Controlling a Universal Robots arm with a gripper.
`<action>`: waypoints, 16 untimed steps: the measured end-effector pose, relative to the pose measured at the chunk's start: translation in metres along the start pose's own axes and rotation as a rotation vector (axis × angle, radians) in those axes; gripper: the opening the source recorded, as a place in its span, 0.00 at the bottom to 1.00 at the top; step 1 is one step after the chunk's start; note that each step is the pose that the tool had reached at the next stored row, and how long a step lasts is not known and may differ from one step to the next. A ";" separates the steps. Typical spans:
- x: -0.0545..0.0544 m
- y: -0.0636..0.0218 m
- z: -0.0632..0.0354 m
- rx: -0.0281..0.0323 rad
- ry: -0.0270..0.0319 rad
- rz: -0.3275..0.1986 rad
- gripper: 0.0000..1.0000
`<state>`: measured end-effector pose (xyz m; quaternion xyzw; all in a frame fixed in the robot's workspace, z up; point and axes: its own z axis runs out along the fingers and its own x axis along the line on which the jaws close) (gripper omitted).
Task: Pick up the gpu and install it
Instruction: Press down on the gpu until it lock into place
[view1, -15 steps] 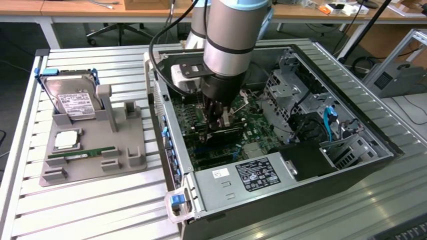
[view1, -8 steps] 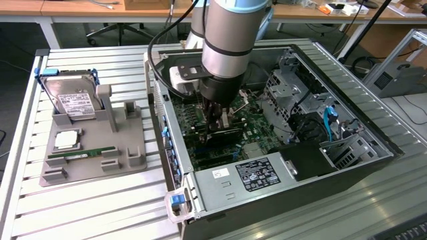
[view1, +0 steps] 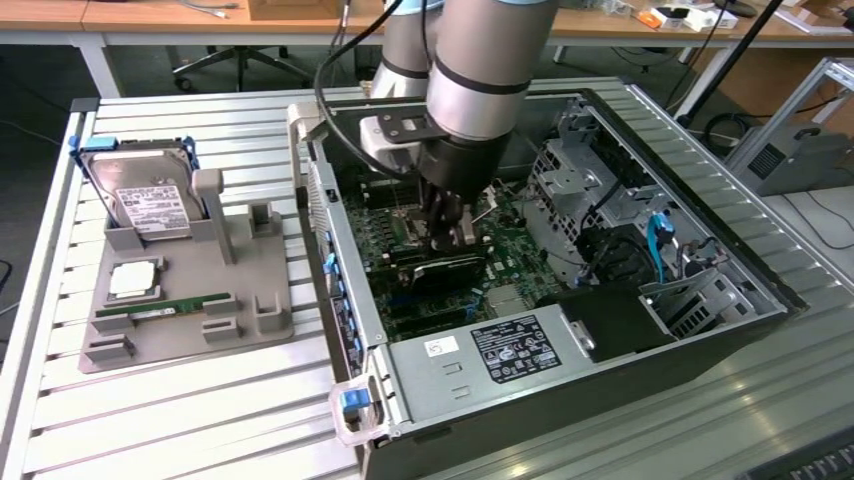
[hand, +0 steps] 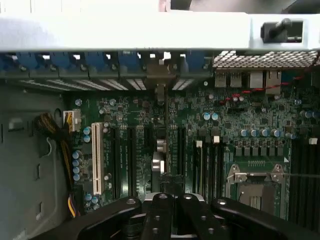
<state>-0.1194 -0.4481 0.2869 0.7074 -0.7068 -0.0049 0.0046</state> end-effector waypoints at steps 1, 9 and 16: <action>0.000 -0.0046 0.0000 -0.0044 -0.0002 0.000 0.11; 0.000 -0.0425 0.0000 -0.0407 -0.0030 0.000 0.11; 0.000 -0.0438 -0.0001 -0.0416 -0.0029 0.000 0.11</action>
